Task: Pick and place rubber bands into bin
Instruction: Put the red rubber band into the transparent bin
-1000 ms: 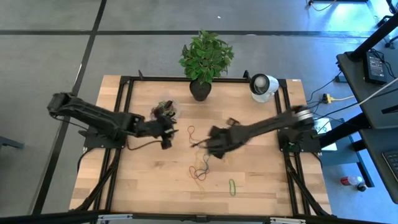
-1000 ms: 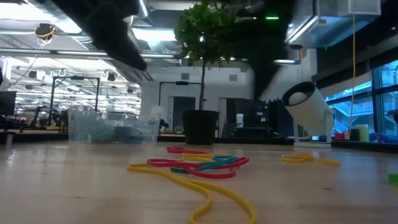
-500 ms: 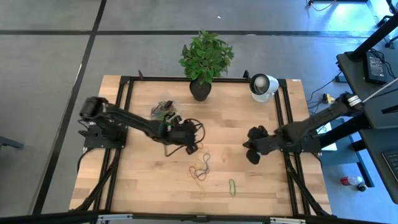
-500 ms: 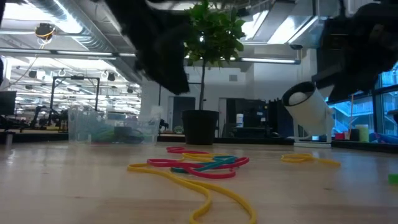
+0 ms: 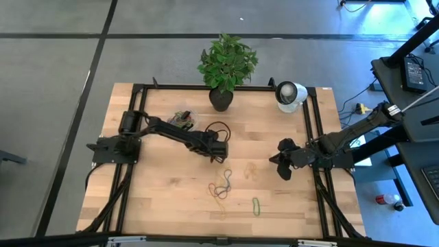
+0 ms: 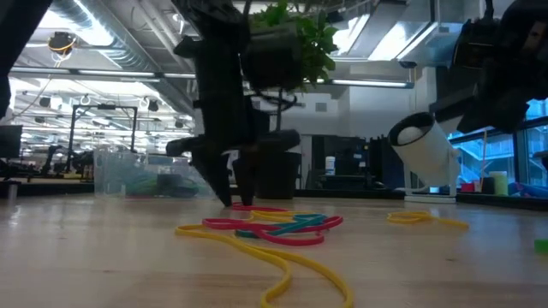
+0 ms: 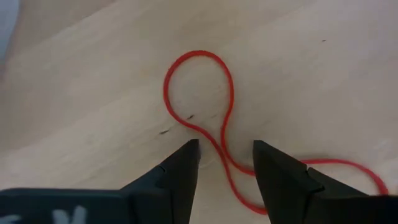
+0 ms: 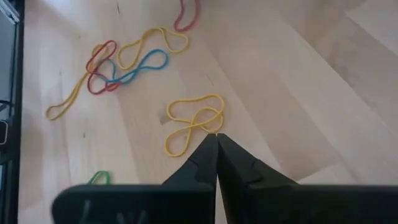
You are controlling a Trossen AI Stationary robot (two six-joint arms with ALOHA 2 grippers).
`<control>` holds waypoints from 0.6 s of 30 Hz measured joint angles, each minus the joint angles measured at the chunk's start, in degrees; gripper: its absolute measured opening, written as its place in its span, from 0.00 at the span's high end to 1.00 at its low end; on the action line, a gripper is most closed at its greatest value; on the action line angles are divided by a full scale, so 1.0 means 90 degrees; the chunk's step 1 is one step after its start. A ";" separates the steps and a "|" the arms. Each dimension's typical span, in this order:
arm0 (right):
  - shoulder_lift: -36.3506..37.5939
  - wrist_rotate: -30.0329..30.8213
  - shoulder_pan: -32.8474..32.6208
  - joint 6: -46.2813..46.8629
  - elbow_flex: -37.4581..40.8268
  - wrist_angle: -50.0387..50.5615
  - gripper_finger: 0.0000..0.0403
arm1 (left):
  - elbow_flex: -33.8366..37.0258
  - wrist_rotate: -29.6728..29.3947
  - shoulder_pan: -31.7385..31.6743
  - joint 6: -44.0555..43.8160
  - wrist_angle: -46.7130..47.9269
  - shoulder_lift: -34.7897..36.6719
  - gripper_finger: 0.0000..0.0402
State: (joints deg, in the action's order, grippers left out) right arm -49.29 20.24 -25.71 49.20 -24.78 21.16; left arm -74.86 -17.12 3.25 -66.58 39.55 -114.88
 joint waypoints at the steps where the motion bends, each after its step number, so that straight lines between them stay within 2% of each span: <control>1: 0.0014 -0.0001 0.0000 -0.0021 0.0001 0.0005 0.97 | -0.0011 0.0040 -0.0026 -0.0071 0.0006 -0.0025 0.63; 7: 0.0026 0.0001 0.0000 -0.0054 -0.0002 -0.0015 0.97 | -0.0030 0.0073 -0.0047 -0.0140 0.0056 -0.0103 0.68; 9: 0.0024 0.0001 0.0002 -0.0084 -0.0002 0.0001 0.97 | -0.0023 0.0158 -0.0059 -0.0192 0.0085 -0.0105 0.75; 13: 0.0024 0.0001 0.0002 -0.0183 -0.0002 -0.0021 0.97 | -0.0008 0.0214 -0.0066 -0.0210 0.0138 -0.0115 0.95; 18: 0.0024 0.0003 0.0002 -0.0182 -0.0002 -0.0063 0.97 | 0.0018 0.0548 -0.0067 -0.0056 0.0087 0.0079 0.99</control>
State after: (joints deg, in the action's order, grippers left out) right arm -49.08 20.26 -25.69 47.56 -24.80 20.59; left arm -74.70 -12.19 2.65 -67.08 40.33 -114.18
